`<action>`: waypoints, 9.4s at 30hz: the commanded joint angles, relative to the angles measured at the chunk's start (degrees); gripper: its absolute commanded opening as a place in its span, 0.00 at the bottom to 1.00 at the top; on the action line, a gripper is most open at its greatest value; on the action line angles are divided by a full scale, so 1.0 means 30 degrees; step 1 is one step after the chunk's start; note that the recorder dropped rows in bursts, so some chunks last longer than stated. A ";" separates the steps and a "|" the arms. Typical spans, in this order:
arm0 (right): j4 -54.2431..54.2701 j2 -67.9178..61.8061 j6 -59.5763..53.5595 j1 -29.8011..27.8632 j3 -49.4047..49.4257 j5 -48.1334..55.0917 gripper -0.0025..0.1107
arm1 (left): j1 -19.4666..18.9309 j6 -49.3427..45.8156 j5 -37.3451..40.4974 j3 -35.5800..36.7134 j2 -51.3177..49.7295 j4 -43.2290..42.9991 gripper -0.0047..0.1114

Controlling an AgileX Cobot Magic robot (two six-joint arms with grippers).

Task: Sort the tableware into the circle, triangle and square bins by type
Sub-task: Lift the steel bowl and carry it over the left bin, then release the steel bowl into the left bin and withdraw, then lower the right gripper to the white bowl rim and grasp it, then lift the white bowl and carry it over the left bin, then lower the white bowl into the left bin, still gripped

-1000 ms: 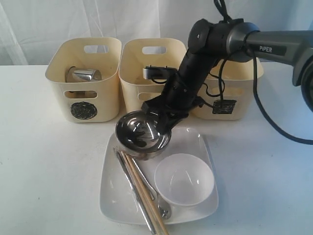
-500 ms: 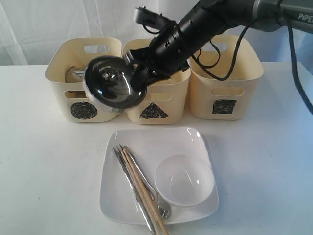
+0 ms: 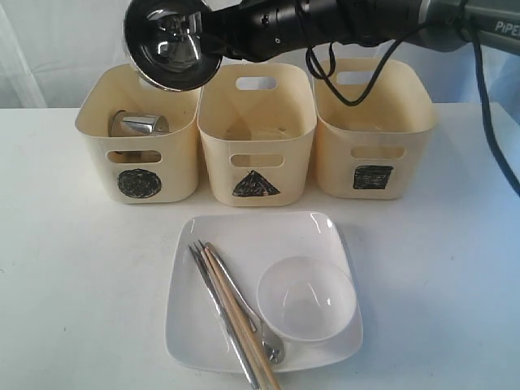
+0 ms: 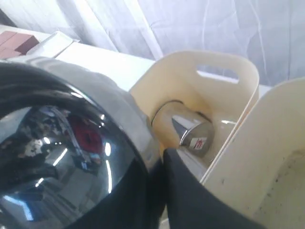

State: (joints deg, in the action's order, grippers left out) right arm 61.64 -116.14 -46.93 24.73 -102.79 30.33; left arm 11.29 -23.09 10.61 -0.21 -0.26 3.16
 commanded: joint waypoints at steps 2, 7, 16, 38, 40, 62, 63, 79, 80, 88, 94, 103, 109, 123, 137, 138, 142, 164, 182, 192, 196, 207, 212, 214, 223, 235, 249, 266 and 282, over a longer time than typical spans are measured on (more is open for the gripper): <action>0.1730 -0.0874 -0.2637 0.0669 -0.0493 -0.1403 0.02 | 0.0082 0.0047 -0.0036 0.0071 0.0087 0.0058 0.04; 0.2080 -0.2659 -0.3327 0.1067 -0.1736 -0.1543 0.02 | 0.0082 0.0047 -0.0036 0.0071 0.0087 0.0058 0.04; 0.2212 -0.3825 -0.3290 0.1160 -0.2685 -0.2292 0.02 | 0.0082 0.0047 -0.0036 0.0071 0.0087 0.0058 0.04; 0.2371 -0.4333 -0.2683 0.1160 -0.2685 -0.2668 0.19 | 0.0082 0.0047 -0.0036 0.0071 0.0087 0.0058 0.04; 0.2371 -0.4333 -0.2683 0.1160 -0.2685 -0.2531 0.19 | 0.0082 0.0047 -0.0036 0.0071 0.0087 0.0058 0.04; -1.3066 0.3510 0.7265 0.0295 0.0400 1.0351 0.02 | 0.0082 0.0047 -0.0036 0.0071 0.0087 0.0058 0.04; -1.3310 0.4012 0.7603 0.0295 0.0742 1.0983 0.02 | 0.0082 0.0047 -0.0036 0.0071 0.0087 0.0058 0.04; -2.0924 0.7450 1.7066 0.0295 0.8455 1.3209 0.02 | 0.0082 0.0047 -0.0036 0.0071 0.0087 0.0058 0.04; -2.0924 0.7450 1.6816 0.0295 0.8898 1.3209 0.03 | 0.0082 0.0047 -0.0036 0.0071 0.0087 0.0058 0.04; -1.9040 0.7450 1.5210 0.0295 1.1730 1.2319 0.37 | 0.0082 0.0047 -0.0036 0.0071 0.0087 0.0058 0.04; -1.7951 0.7450 1.5210 0.0295 1.2554 1.0786 0.48 | 0.0082 0.0047 -0.0036 0.0071 0.0087 0.0058 0.04; -1.7060 0.6591 1.4996 0.0295 1.3072 0.8465 0.48 | 0.0082 0.0047 -0.0036 0.0071 0.0087 0.0058 0.04; -1.5056 0.5485 1.3487 0.0295 1.3399 0.7646 0.48 | 0.0082 0.0047 -0.0036 0.0071 0.0087 0.0058 0.04; -1.5013 0.3977 1.3347 0.0295 1.3399 0.6749 0.15 | 0.0082 0.0047 -0.0036 0.0071 0.0087 0.0058 0.04; -1.5342 0.4276 1.3176 0.0295 1.3399 0.6206 0.02 | 0.0082 0.0047 -0.0036 0.0071 0.0087 0.0058 0.04; -1.5342 0.4468 1.3176 0.0295 1.3399 0.6154 0.02 | 0.0082 0.0047 -0.0036 0.0071 0.0087 0.0058 0.04; -1.5342 0.5623 1.3176 0.0295 1.3332 0.5670 0.02 | 0.0082 0.0047 -0.0036 0.0071 0.0087 0.0058 0.04; -0.3123 0.6270 0.2077 0.0596 0.8420 -0.2205 0.02 | 0.0082 0.0047 -0.0036 0.0071 0.0087 0.0058 0.04; 0.5374 -0.0552 -0.8946 0.1634 0.1231 -0.0875 0.02 | 0.0082 0.0047 -0.0036 0.0071 0.0087 0.0058 0.04; 0.5374 -0.1938 -0.9275 0.2114 -0.0791 -0.2414 0.02 | 0.0082 0.0047 -0.0036 0.0071 0.0087 0.0058 0.04; 0.5080 -0.1938 -0.9275 0.2114 -0.0832 -0.3813 0.02 | 0.0082 0.0047 -0.0036 0.0071 0.0087 0.0058 0.04; 0.4438 -0.2238 -0.9691 0.1824 -0.0832 -0.6152 0.02 | 0.0082 0.0047 -0.0036 0.0071 0.0087 0.0058 0.04; 0.4438 -0.3127 -1.0128 0.1824 -0.1095 -0.6035 0.02 | 0.0082 0.0047 -0.0036 0.0071 0.0087 0.0058 0.04; 0.4438 -0.3527 -1.0162 0.1824 -0.1252 -0.5930 0.02 | 0.0082 0.0047 -0.0036 0.0071 0.0087 0.0058 0.04; 0.4433 -0.3578 -1.0349 0.1824 -0.1285 -0.5520 0.02 | 0.0082 0.0047 -0.0036 0.0071 0.0087 0.0058 0.04; 0.2470 -0.3578 -0.9840 0.1824 -0.1285 -0.5156 0.02 | 0.0082 0.0047 -0.0036 0.0071 0.0087 0.0058 0.04; 0.0070 -0.3578 -0.8642 0.1824 -0.1285 -0.4775 0.02 | 0.0082 0.0047 -0.0036 0.0071 0.0087 0.0058 0.04; 0.0070 -0.3578 -0.8210 0.1824 -0.1285 -0.4161 0.15 | 0.0082 0.0047 -0.0036 0.0071 0.0087 0.0058 0.04; 0.0257 -0.3578 -0.6378 0.1824 -0.1324 -0.4563 0.02 | 0.0082 0.0047 -0.0036 0.0071 0.0087 0.0058 0.04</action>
State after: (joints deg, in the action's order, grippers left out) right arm 62.37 -127.22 -68.04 30.36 -106.61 16.95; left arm 11.29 -23.09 10.61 -0.21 -0.26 3.16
